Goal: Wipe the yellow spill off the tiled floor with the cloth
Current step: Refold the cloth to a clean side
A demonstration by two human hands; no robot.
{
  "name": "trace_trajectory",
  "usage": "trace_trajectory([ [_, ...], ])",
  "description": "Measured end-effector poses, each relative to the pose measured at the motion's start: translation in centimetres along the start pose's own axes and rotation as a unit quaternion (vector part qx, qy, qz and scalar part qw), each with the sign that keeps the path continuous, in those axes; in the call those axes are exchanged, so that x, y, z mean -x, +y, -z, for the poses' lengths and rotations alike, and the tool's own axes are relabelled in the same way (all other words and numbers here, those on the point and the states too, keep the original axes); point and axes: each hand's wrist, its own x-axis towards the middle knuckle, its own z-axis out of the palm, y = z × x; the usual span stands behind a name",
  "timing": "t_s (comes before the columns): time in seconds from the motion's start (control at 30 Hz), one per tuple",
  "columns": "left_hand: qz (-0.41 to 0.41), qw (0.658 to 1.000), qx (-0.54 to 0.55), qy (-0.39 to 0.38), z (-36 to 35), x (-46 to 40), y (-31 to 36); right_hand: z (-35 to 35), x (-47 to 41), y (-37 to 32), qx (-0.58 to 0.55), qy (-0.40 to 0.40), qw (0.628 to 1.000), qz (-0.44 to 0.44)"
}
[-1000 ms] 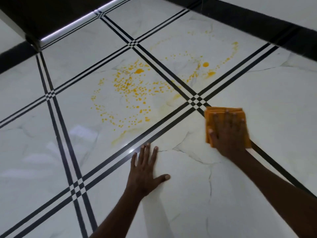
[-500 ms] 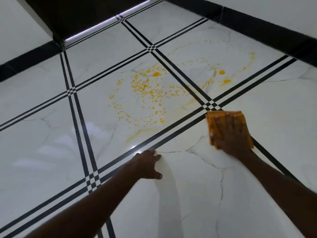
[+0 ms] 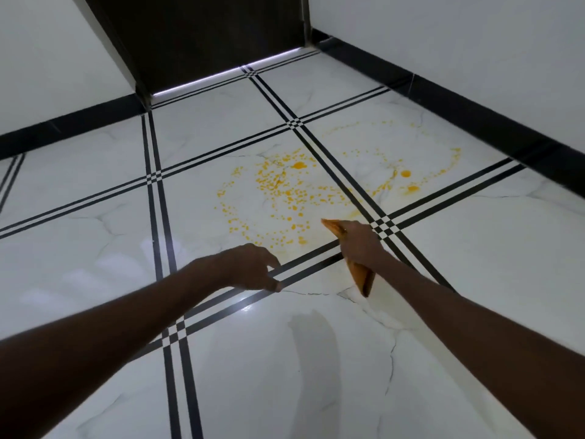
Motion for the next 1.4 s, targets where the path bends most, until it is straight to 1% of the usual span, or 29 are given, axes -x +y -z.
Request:
trace_trajectory([
  [0.07,-0.033,0.989,0.134,0.045,0.2,0.1,1.6,2.9,0.5,-2.0,-0.144,-0.001,0.988,-0.062],
  [0.13,-0.066,0.955,0.266,0.111,0.8,0.4,3.8,5.5,1.2,-3.8,-0.262,-0.013,0.958,-0.117],
  [0.2,-0.096,0.919,0.346,0.165,1.6,0.2,6.4,7.4,1.6,-4.7,-0.343,-0.016,0.927,-0.151],
  [0.27,-0.119,0.894,0.380,0.204,2.5,0.3,8.9,8.9,2.1,-5.7,-0.428,-0.015,0.888,-0.170],
  [0.33,-0.111,0.883,0.386,0.242,3.0,0.2,10.7,10.0,3.0,-6.4,-0.483,-0.010,0.859,-0.171],
  [0.4,-0.097,0.868,0.410,0.261,3.3,0.2,11.7,10.9,4.0,-6.6,-0.501,-0.009,0.849,-0.170],
  [0.47,-0.099,0.854,0.440,0.259,3.8,0.3,11.8,11.5,4.6,-6.3,-0.512,-0.016,0.843,-0.166],
  [0.5,-0.103,0.847,0.459,0.248,4.1,0.5,11.6,11.7,4.8,-5.9,-0.511,-0.019,0.843,-0.167],
  [0.57,-0.103,0.833,0.506,0.198,4.6,1.1,11.3,12.1,5.1,-5.1,-0.511,-0.016,0.843,-0.167],
  [0.63,-0.090,0.829,0.531,0.149,4.5,1.2,11.6,12.2,5.6,-4.8,-0.516,-0.020,0.841,-0.160],
  [0.67,-0.084,0.828,0.535,0.146,4.3,1.1,11.8,12.2,5.9,-4.8,-0.523,-0.027,0.839,-0.152],
  [0.73,-0.078,0.821,0.538,0.173,3.8,0.6,12.3,12.0,6.2,-5.1,-0.532,-0.043,0.834,-0.138],
  [0.77,-0.079,0.818,0.538,0.189,3.8,0.4,12.5,12.0,6.4,-5.2,-0.527,-0.045,0.838,-0.134],
  [0.87,-0.077,0.812,0.543,0.200,4.3,0.5,12.0,12.5,6.7,-4.8,-0.493,-0.038,0.860,-0.128],
  [0.93,-0.057,0.806,0.553,0.202,4.8,0.7,10.7,13.1,7.1,-4.2,-0.474,-0.023,0.870,-0.132],
  [0.97,-0.042,0.810,0.550,0.201,5.0,0.7,9.8,13.5,7.3,-3.9,-0.458,-0.014,0.880,-0.130],
  [1.0,-0.021,0.826,0.528,0.194,5.1,0.7,8.8,14.0,7.4,-3.7,-0.439,-0.006,0.890,-0.121],
  [1.07,0.032,0.896,0.411,0.164,5.0,0.8,6.8,15.0,7.6,-3.5,-0.391,0.008,0.915,-0.099],
  [1.1,0.049,0.925,0.344,0.150,4.9,0.8,6.1,15.6,7.8,-3.9,-0.373,0.009,0.924,-0.085],
  [1.13,0.055,0.944,0.289,0.148,4.9,0.9,5.7,16.1,7.9,-4.3,-0.362,0.005,0.930,-0.066],
  [1.17,0.045,0.954,0.250,0.161,5.0,1.0,5.7,16.5,8.1,-4.9,-0.356,-0.003,0.934,-0.044],
  [1.2,0.023,0.955,0.237,0.177,5.3,1.3,6.0,16.9,8.2,-5.6,-0.348,-0.015,0.937,-0.021],
  [1.23,-0.016,0.947,0.262,0.184,5.6,1.5,6.5,17.2,8.4,-6.4,-0.337,-0.028,0.941,-0.004],
  [1.33,-0.152,0.882,0.417,0.158,7.0,2.0,9.3,18.3,8.9,-8.3,-0.330,-0.069,0.941,0.029],
  [1.4,-0.210,0.847,0.472,0.126,7.7,2.1,10.4,20.0,9.2,-8.9,-0.355,-0.077,0.931,0.042],
])
